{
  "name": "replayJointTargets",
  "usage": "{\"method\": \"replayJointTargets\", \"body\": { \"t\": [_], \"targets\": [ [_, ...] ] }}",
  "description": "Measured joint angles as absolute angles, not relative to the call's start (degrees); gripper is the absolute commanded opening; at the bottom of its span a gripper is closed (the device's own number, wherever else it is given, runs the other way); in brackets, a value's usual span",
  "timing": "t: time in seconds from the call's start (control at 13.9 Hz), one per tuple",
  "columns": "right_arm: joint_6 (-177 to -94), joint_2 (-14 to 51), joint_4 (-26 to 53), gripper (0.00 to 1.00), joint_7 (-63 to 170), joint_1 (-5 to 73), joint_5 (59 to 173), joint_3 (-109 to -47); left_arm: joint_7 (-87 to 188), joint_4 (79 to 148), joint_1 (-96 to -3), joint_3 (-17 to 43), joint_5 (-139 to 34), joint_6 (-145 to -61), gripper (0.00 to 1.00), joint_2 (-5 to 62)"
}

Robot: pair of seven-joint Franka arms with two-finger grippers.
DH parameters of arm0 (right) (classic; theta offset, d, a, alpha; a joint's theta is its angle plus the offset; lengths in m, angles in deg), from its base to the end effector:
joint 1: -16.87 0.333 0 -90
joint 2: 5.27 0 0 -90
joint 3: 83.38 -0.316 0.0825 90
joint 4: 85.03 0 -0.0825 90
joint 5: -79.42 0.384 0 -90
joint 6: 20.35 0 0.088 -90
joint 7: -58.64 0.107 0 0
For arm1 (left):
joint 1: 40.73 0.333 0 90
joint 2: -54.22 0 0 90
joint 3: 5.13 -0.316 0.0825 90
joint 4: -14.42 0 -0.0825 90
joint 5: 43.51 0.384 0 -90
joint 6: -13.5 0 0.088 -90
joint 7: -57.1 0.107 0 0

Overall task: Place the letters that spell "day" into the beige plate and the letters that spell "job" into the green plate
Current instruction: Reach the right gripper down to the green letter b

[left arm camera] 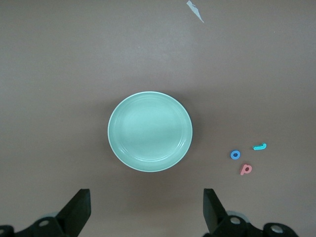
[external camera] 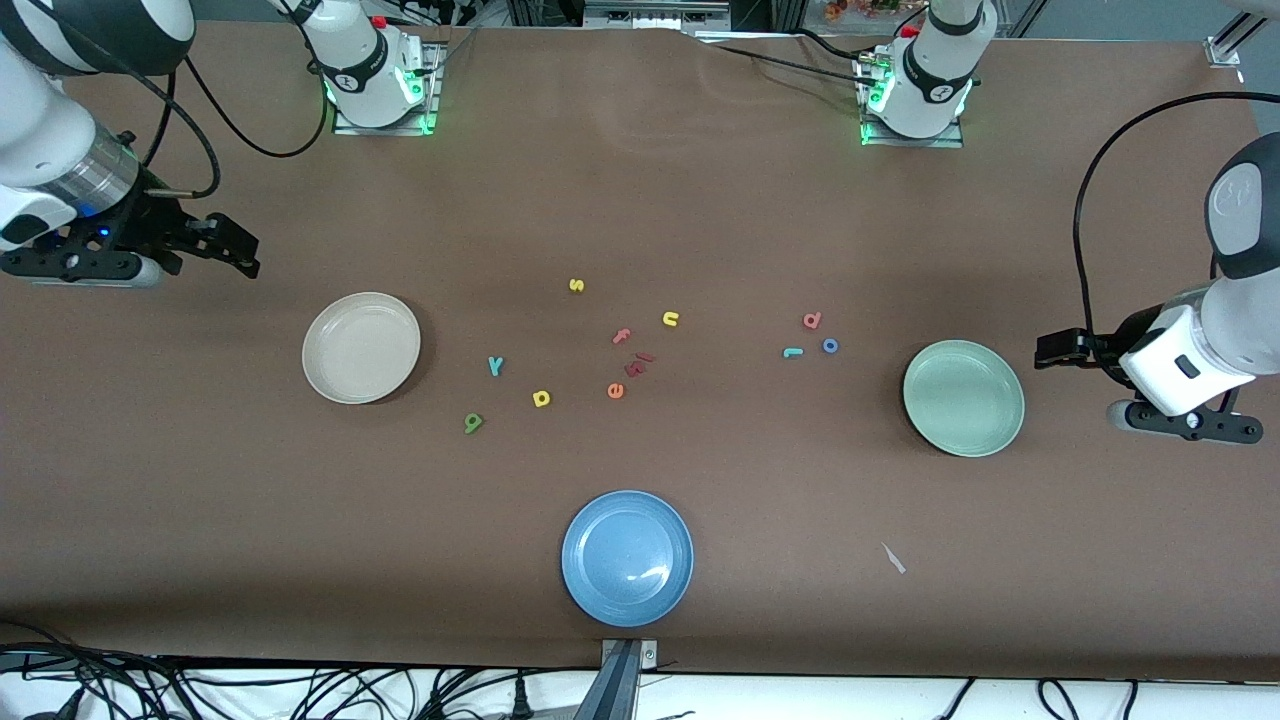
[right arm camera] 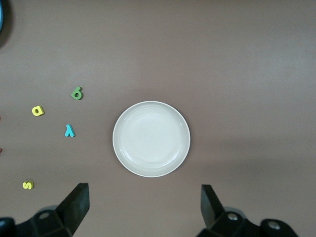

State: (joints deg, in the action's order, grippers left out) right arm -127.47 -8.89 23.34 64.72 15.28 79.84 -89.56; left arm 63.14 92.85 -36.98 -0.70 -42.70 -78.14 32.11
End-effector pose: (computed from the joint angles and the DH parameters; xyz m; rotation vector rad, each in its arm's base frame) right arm 0.5453 0.0456 0.5321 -3.1366 0.0441 -0.0640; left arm 0.6582 0.0019 0.4868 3.1047 -0.1793 -0.2389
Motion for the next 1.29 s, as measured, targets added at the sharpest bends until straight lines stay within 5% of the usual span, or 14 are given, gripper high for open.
{"method": "replayJointTargets", "body": {
  "t": [0.72, 1.15, 1.29],
  "targets": [
    [-132.2, 13.1, 15.6, 1.00, 69.8, 24.4, 79.1, -89.8, 63.1, 92.9, -36.6, -0.7, -42.7, -77.2, 1.00, 32.1],
    [-142.3, 28.1, 8.4, 1.00, 95.8, 29.6, 78.9, -89.8, 63.1, 92.9, -36.6, -0.7, -42.7, -77.2, 1.00, 32.1],
    [-145.2, 31.2, 6.5, 0.91, 102.1, 30.3, 78.9, -89.8, 63.1, 92.9, -36.6, -0.7, -42.7, -77.2, 1.00, 32.1]
  ]
}}
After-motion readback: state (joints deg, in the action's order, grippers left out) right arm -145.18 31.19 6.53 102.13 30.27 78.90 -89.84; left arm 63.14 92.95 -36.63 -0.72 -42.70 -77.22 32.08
